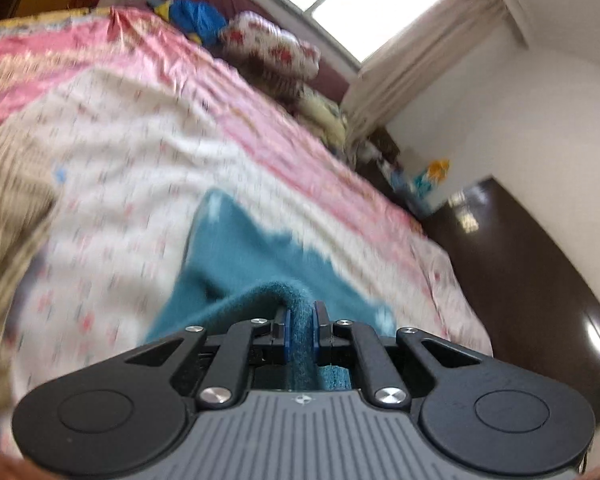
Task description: Fold small clothes
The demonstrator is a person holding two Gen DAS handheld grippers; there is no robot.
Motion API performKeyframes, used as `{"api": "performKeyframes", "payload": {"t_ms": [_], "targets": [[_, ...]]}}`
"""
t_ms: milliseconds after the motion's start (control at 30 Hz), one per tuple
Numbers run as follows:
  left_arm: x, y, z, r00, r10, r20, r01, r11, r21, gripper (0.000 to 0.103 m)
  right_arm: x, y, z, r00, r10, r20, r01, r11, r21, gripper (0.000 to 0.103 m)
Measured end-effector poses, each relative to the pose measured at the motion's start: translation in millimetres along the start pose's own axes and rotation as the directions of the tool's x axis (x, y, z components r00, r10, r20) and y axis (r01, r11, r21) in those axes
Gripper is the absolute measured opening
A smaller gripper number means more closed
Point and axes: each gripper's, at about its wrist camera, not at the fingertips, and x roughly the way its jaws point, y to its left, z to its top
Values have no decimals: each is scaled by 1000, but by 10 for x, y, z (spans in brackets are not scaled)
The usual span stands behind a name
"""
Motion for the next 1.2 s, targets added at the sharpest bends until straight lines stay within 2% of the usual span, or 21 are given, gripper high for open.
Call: {"api": "performKeyframes", "payload": {"t_ms": [233,400,567,800,933,1000,1067,1200], "targets": [[706,88,473,998,41,54,-40,999,-29,15,547,-131,536,994,-64,88,61,997,42,12],[1171,257,582,996,91,22,-90,995,-43,15,967,-367,740,988,-123,95,117,991,66,12],[1501,421,571,992,125,-10,-125,990,-58,15,1221,-601,749,979,-189,76,182,979,90,12],[1708,611,538,988,151,-42,-154,983,-101,17,1449,-830,775,965,-261,40,255,961,109,12],[1718,653,555,989,143,-37,-147,975,-164,19,1512,-857,767,960,-277,29,272,955,115,17],[1711,641,566,989,141,-32,-145,974,-173,20,1512,-843,774,964,-265,27,260,959,116,22],[1691,635,570,991,134,-22,-135,972,-194,21,1504,-813,784,967,-252,27,247,963,109,33],[1607,668,599,994,103,23,-93,961,-259,26,1486,-751,808,972,-231,37,227,969,103,39]]}}
